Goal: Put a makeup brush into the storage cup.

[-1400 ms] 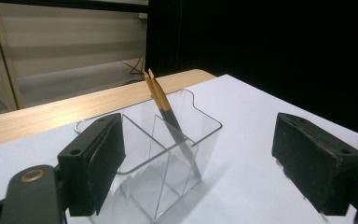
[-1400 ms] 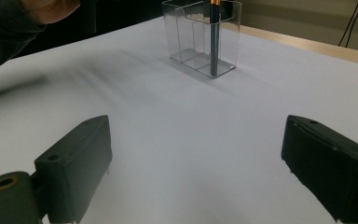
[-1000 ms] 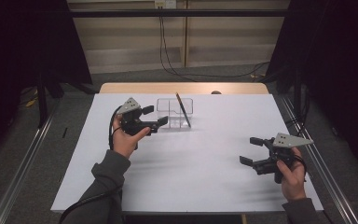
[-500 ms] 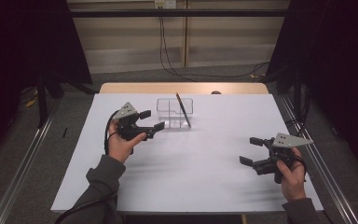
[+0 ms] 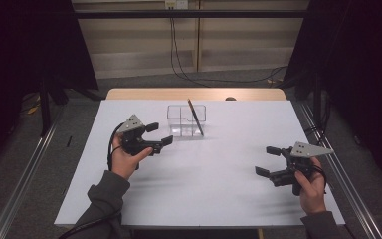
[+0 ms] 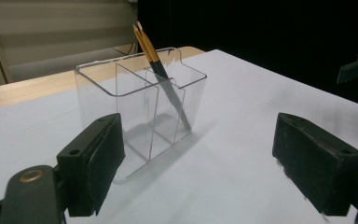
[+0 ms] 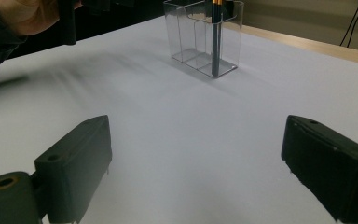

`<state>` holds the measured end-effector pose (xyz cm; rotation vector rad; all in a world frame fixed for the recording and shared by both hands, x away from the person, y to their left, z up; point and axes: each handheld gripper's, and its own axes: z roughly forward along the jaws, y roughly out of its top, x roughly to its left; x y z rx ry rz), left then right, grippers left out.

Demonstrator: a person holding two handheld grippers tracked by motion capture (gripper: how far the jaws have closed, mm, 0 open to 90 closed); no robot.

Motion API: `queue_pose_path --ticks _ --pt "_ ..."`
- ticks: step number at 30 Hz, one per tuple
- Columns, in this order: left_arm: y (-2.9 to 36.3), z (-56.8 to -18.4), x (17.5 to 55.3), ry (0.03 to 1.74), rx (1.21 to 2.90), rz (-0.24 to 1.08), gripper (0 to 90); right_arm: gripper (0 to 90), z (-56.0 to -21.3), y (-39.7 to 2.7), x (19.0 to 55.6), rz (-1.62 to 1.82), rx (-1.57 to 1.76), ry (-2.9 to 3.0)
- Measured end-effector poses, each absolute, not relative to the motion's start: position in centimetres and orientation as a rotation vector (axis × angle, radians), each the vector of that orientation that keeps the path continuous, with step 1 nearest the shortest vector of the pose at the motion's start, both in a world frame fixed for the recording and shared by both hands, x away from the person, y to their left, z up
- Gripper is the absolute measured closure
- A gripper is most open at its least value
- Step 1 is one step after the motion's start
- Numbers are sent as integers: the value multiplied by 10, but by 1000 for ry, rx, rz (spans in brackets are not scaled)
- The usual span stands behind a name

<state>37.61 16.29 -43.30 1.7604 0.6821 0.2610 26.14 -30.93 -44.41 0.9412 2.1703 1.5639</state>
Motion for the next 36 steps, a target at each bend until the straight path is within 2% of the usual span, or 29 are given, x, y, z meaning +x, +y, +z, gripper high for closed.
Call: queue_pose_path --ticks 36 --pt "201 -445 357 722 1751 265 163 79 -444 -309 262 1561 932 2170"
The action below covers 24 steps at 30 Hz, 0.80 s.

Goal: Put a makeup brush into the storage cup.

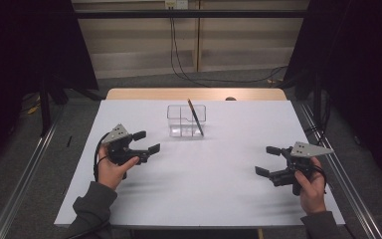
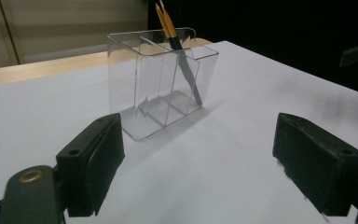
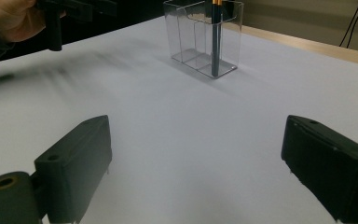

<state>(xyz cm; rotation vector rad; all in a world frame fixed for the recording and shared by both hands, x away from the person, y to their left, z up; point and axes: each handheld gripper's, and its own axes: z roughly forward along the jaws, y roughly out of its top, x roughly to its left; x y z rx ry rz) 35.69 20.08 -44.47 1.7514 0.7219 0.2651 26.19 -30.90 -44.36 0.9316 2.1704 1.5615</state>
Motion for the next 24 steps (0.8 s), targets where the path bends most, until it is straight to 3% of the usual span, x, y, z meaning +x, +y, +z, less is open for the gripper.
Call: queue_pose_path --ticks 24 --pt "228 -447 343 763 1751 301 159 79 -443 -307 262 1554 927 2171"
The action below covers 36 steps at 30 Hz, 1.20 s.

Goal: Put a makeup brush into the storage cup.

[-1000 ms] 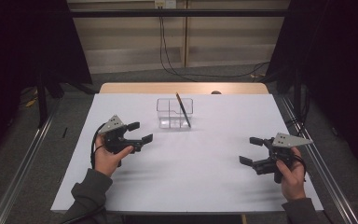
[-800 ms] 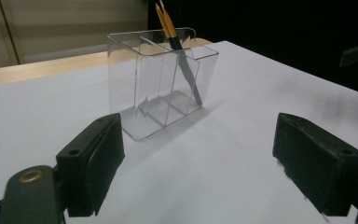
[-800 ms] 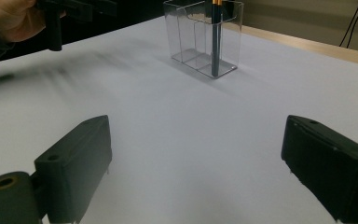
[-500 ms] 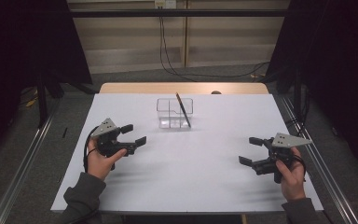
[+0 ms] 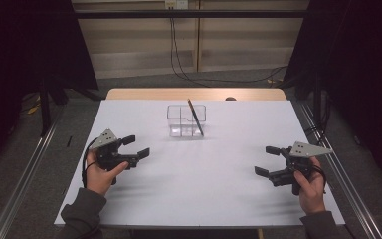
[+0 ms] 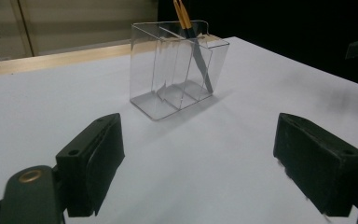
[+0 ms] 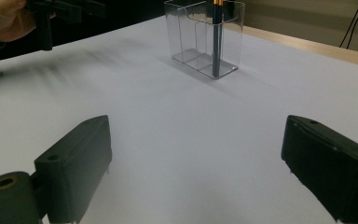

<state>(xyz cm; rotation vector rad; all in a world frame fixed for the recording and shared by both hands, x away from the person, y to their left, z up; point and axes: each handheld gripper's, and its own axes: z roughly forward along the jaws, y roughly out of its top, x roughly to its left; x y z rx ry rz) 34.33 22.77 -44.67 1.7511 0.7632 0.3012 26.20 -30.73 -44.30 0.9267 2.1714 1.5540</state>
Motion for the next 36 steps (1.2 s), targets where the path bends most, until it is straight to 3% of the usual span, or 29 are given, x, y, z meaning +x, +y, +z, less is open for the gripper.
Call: queue_pose_path --ticks 36 --pt "244 -452 329 781 1767 308 160 79 -444 -308 262 1549 925 2183"
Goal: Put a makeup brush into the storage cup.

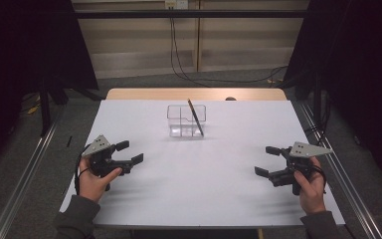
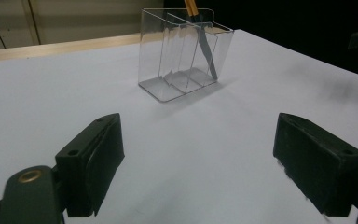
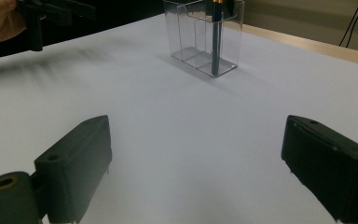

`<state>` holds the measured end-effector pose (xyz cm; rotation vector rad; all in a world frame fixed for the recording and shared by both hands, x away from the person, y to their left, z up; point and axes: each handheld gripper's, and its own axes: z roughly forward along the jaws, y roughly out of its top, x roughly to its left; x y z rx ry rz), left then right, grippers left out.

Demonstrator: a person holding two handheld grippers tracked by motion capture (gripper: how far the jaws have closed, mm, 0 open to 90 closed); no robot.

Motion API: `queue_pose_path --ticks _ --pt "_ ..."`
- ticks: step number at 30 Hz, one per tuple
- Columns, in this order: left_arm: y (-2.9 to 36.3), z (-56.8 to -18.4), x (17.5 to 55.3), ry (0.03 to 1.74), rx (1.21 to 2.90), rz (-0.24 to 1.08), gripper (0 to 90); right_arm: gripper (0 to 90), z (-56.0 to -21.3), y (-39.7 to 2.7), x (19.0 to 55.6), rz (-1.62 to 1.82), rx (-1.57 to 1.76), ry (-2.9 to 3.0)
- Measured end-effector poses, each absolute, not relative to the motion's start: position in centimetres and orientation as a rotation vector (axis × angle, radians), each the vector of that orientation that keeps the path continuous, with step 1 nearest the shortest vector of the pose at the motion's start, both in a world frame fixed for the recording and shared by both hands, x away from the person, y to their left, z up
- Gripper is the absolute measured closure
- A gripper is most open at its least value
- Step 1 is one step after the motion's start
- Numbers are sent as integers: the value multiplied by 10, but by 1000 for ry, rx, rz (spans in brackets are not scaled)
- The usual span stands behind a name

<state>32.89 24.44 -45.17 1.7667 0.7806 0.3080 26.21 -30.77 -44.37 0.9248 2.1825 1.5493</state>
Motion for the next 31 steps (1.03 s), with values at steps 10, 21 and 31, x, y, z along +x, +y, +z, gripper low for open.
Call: queue_pose_path --ticks 10,21,31 --pt "246 -449 324 767 1763 307 155 77 -443 -312 259 1543 942 2169" --pt "248 -444 315 746 1792 322 142 77 -443 -310 261 1528 931 2185" --pt "253 -443 312 750 1773 326 139 76 -445 -311 262 1499 928 2206"
